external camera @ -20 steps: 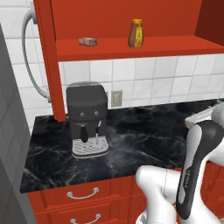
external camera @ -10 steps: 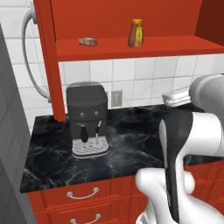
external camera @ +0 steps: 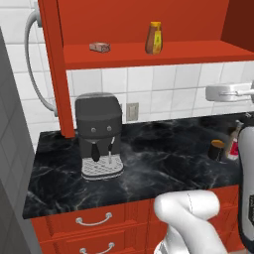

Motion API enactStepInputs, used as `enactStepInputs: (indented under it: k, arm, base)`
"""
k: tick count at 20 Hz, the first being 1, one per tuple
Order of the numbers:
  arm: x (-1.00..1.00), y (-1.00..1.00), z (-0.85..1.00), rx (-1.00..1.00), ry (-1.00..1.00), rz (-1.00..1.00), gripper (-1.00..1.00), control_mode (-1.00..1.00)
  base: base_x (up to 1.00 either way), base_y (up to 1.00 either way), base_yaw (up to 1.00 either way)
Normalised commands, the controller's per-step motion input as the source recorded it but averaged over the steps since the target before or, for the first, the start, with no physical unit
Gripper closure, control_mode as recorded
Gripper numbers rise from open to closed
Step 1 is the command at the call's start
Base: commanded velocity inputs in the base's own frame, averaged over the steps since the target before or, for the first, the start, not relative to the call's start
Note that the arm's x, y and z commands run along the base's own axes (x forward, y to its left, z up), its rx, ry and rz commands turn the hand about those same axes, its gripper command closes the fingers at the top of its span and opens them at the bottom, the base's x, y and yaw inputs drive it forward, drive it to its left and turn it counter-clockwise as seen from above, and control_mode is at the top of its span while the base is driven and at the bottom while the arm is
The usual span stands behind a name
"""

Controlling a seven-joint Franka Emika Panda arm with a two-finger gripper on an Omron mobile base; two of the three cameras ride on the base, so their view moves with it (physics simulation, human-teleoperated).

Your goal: Pick the syrup bottle and honey bottle from the cabinet and place them next to the mug.

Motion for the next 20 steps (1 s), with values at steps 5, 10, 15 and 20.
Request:
enactStepInputs:
  k: [5,10,15,20]
  arm:
    - [0.19,0.34,0.72,-0.07,0.07,0.01,-1.0,-1.0]
    - [0.52,0.33,0.01,-0.04,0.1,0.0,-1.0,-1.0]
    - [0.74,-0.13,-0.2,0.03,0.0,0.0,-1.0,-1.0]
    - [0.89,-0.19,-0.05,0.04,0.0,0.0,-1.0,-1.0]
  base:
    - [0.0,0.0,0.0]
    - [0.0,0.0,0.0]
    - [0.0,0.0,0.0]
    - [0.0,0.0,0.0]
